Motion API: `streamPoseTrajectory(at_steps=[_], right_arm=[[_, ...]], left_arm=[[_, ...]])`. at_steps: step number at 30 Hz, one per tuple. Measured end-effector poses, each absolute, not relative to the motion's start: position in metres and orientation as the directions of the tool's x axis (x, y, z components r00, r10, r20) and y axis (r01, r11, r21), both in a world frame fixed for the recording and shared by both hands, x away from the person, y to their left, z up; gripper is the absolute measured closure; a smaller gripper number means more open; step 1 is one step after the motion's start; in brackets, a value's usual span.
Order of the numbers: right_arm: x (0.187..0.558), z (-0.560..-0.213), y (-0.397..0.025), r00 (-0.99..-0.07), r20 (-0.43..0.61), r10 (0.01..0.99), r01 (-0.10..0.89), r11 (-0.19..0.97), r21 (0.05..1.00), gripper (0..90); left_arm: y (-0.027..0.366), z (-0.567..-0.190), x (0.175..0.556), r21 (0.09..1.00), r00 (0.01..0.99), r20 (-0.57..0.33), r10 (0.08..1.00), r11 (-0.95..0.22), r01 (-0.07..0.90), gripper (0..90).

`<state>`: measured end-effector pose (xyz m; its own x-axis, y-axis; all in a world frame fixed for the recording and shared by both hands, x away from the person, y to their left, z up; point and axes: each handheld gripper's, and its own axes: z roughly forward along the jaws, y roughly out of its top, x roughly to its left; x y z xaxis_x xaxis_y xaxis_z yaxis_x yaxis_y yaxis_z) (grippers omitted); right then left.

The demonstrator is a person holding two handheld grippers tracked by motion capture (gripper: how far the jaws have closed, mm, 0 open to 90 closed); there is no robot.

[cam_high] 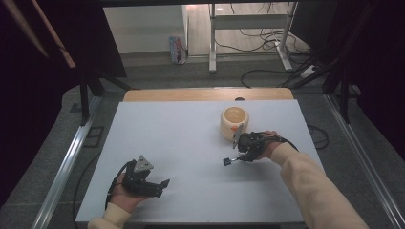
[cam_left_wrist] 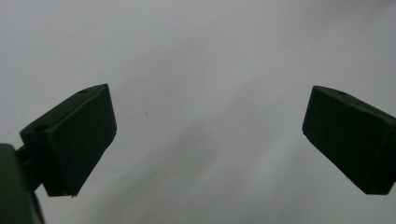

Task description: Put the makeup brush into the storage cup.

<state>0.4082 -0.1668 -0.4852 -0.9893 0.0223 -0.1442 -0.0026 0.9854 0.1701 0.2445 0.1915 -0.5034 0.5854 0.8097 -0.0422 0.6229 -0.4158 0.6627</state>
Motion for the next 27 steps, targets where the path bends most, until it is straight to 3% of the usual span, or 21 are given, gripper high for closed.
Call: streamPoseTrajectory(at_steps=[15, 27], right_arm=[[0.4152, -0.4919, -0.1642, -0.995, -0.086, -0.044, -0.055, 0.989, 0.134, 79.4], [0.4186, -0.4927, -0.1665, -0.996, -0.048, -0.071, -0.078, 0.985, 0.155, 85.4]], left_arm=[[0.1918, -0.5039, 0.2450, 0.659, 0.584, -0.043, 0.810, -0.417, 0.626, 4.0], [0.1912, -0.5040, 0.2449, 0.657, 0.583, -0.042, 0.811, -0.417, 0.628, 4.0]])
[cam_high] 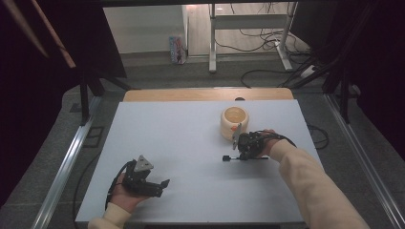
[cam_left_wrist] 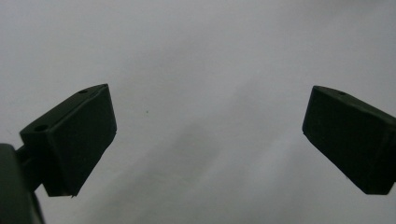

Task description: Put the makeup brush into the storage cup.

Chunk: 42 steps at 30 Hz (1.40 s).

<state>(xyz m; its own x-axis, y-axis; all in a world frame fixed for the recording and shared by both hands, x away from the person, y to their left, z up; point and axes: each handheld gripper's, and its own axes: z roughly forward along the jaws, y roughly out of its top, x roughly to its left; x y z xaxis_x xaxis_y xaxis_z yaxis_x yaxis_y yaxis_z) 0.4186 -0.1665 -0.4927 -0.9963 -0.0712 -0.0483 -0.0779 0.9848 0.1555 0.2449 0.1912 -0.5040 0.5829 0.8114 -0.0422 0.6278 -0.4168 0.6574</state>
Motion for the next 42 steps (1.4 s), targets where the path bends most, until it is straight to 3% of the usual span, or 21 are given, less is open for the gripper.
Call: streamPoseTrajectory(at_steps=[7, 16, 23, 42], right_arm=[[0.418, -0.492, -0.166, -0.997, -0.053, -0.055, -0.063, 0.987, 0.150, 85.7], [0.416, -0.472, -0.172, -0.996, -0.079, 0.035, 0.018, 0.978, 0.206, 85.8], [0.412, -0.455, -0.179, -0.989, -0.068, 0.132, 0.104, 0.943, 0.315, 85.7], [0.401, -0.439, -0.189, -0.960, 0.011, 0.279, 0.251, 0.847, 0.468, 85.7]], left_arm=[[0.192, -0.504, 0.246, 0.658, 0.582, -0.043, 0.812, -0.415, 0.629, 3.9], [0.192, -0.504, 0.246, 0.657, 0.582, -0.045, 0.812, -0.415, 0.629, 4.0], [0.191, -0.504, 0.245, 0.657, 0.582, -0.043, 0.812, -0.416, 0.629, 3.9], [0.191, -0.504, 0.246, 0.656, 0.580, -0.041, 0.814, -0.415, 0.630, 4.1]])
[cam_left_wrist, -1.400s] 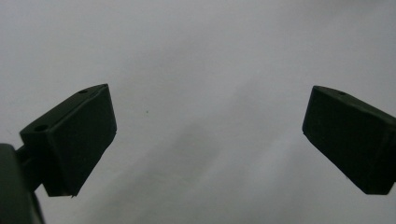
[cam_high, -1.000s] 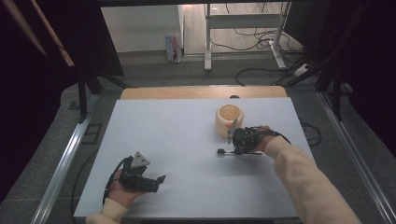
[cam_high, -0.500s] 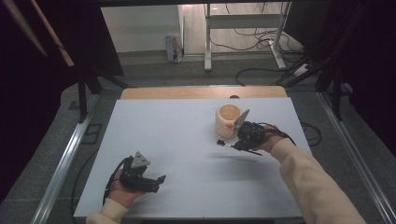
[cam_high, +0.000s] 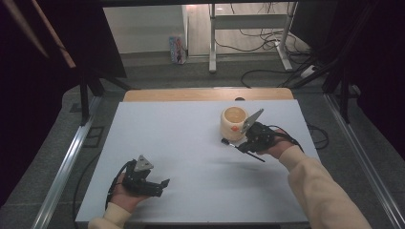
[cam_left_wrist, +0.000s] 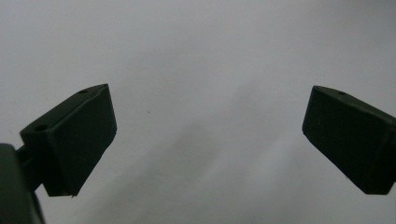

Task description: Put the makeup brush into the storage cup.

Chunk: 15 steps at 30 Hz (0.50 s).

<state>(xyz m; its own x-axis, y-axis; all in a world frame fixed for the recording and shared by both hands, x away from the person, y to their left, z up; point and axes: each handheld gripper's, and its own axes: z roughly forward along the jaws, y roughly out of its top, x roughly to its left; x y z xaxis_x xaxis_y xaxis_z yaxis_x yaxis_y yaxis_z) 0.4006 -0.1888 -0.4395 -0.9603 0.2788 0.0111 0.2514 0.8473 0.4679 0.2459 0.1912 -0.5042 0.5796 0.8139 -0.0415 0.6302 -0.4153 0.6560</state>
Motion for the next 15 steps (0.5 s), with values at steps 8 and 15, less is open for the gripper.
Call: streamPoseTrajectory(at_steps=[8, 15], right_arm=[[0.396, -0.431, -0.192, -0.938, 0.065, 0.341, 0.320, 0.773, 0.547, 85.7], [0.392, -0.428, -0.200, -0.923, 0.112, 0.368, 0.357, 0.711, 0.606, 85.7]], left_arm=[[0.191, -0.504, 0.246, 0.654, 0.581, -0.041, 0.813, -0.418, 0.631, 4.1], [0.191, -0.505, 0.246, 0.652, 0.581, -0.040, 0.813, -0.419, 0.632, 4.4]])
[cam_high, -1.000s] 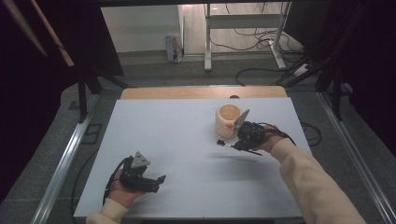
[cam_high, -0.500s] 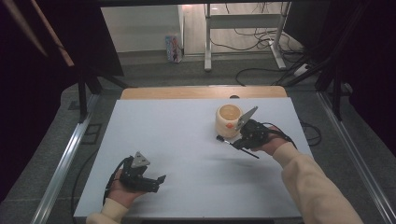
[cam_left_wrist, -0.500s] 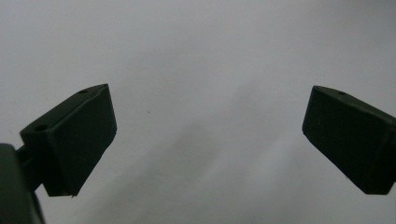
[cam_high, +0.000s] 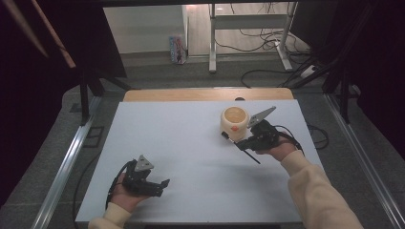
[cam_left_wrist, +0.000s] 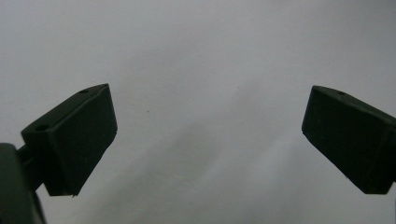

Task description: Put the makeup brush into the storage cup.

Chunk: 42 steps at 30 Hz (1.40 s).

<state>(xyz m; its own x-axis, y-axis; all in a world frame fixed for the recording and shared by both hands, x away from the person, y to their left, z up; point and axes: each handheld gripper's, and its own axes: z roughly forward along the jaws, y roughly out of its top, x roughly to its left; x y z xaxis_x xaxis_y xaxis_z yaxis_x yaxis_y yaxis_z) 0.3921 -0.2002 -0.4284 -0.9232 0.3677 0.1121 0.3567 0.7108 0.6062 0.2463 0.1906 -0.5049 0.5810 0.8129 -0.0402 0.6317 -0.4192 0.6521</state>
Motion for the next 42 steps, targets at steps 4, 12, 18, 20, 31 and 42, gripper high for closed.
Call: streamPoseTrajectory(at_steps=[4, 12, 18, 20, 31, 42], right_arm=[[0.389, -0.427, -0.204, -0.916, 0.125, 0.380, 0.368, 0.679, 0.635, 85.7], [0.385, -0.427, -0.206, -0.908, 0.155, 0.388, 0.382, 0.619, 0.687, 85.7], [0.383, -0.430, -0.208, -0.902, 0.162, 0.400, 0.388, 0.589, 0.709, 85.7], [0.383, -0.431, -0.208, -0.903, 0.163, 0.398, 0.386, 0.582, 0.716, 85.7], [0.379, -0.437, -0.214, -0.889, 0.176, 0.423, 0.399, 0.526, 0.751, 85.7], [0.373, -0.441, -0.215, -0.869, 0.184, 0.460, 0.411, 0.462, 0.786, 85.7]], left_arm=[[0.190, -0.505, 0.246, 0.651, 0.582, -0.039, 0.812, -0.421, 0.631, 4.4], [0.191, -0.505, 0.246, 0.652, 0.579, -0.040, 0.814, -0.418, 0.632, 4.4], [0.191, -0.505, 0.246, 0.651, 0.580, -0.038, 0.814, -0.420, 0.632, 4.4], [0.190, -0.505, 0.247, 0.650, 0.581, -0.036, 0.813, -0.422, 0.632, 4.4], [0.190, -0.506, 0.247, 0.645, 0.582, -0.031, 0.813, -0.428, 0.633, 4.4], [0.190, -0.506, 0.248, 0.644, 0.576, -0.029, 0.817, -0.425, 0.636, 4.0]])
